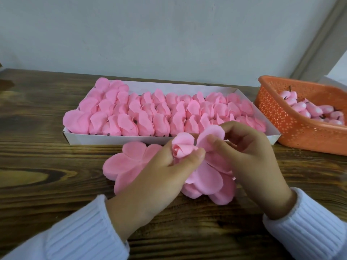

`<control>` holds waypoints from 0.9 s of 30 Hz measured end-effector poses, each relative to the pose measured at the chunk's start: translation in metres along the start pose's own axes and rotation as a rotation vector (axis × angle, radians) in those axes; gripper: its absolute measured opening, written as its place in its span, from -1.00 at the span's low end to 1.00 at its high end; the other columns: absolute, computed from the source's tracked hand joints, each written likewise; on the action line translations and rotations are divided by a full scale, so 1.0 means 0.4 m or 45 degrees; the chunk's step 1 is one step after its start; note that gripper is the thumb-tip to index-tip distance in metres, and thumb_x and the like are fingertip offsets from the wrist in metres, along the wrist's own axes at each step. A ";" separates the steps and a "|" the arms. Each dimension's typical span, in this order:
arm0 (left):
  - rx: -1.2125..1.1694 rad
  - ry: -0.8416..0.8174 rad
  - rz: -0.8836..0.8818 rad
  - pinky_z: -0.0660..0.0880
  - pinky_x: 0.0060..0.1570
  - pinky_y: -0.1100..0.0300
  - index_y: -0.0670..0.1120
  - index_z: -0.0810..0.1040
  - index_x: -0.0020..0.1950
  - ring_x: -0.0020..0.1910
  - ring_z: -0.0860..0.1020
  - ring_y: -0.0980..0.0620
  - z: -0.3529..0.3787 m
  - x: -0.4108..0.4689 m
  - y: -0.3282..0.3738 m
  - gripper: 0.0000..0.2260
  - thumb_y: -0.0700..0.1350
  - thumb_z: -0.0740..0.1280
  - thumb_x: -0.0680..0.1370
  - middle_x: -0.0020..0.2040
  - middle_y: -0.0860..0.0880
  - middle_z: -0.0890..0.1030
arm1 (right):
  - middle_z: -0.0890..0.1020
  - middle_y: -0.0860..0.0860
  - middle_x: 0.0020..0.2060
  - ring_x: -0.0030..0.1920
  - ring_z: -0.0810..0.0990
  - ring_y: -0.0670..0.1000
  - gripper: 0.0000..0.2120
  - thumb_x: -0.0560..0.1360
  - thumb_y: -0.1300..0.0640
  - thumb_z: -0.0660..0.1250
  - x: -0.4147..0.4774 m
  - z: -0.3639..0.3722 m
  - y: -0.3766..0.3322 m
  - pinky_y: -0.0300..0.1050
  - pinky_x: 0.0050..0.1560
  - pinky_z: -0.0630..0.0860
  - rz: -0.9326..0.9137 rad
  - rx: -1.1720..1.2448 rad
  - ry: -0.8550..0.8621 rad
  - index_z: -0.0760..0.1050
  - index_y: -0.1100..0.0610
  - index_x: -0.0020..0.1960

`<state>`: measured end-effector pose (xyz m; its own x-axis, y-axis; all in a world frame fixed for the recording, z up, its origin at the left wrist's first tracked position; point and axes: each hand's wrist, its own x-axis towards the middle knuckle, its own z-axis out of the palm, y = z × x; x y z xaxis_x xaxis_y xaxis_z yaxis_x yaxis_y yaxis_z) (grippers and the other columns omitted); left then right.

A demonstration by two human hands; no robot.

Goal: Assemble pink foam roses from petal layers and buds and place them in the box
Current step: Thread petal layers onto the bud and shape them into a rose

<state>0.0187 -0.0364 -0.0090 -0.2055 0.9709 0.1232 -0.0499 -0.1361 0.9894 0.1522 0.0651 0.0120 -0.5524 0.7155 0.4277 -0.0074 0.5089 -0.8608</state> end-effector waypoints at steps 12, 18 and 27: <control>0.280 -0.140 0.090 0.60 -0.02 0.16 0.12 0.54 0.14 -0.01 0.63 0.04 0.005 -0.004 0.013 -0.81 0.01 0.27 0.54 -0.03 0.02 0.66 | 0.66 -0.14 -0.25 -0.22 0.63 -0.12 -0.85 0.40 0.22 0.43 -0.017 0.013 -0.022 -0.27 -0.18 0.54 -0.337 -0.243 0.060 0.59 -0.02 -0.16; 0.312 -0.137 0.109 0.56 -0.15 0.24 0.15 0.51 0.12 -0.19 0.61 0.12 0.010 -0.009 0.014 -0.80 0.01 0.30 0.50 -0.18 0.11 0.63 | 0.65 -0.14 -0.28 -0.24 0.63 -0.10 -0.88 0.39 0.20 0.43 -0.018 0.013 -0.021 -0.25 -0.20 0.54 -0.330 -0.272 0.120 0.58 -0.01 -0.18; 0.278 -0.070 0.080 0.58 -0.02 0.19 0.13 0.62 0.00 -0.06 0.64 0.15 0.003 -0.001 0.015 -0.85 0.04 0.25 0.56 -0.12 0.09 0.68 | 0.66 -0.12 -0.17 -0.12 0.65 -0.05 -0.92 0.48 0.15 0.34 -0.021 0.013 -0.025 -0.23 -0.07 0.52 -0.412 -0.123 -0.044 0.59 0.04 -0.06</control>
<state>0.0195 -0.0375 -0.0033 -0.1479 0.9719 0.1833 0.1751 -0.1567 0.9720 0.1526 0.0516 0.0157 -0.5626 0.4935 0.6633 -0.1087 0.7512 -0.6511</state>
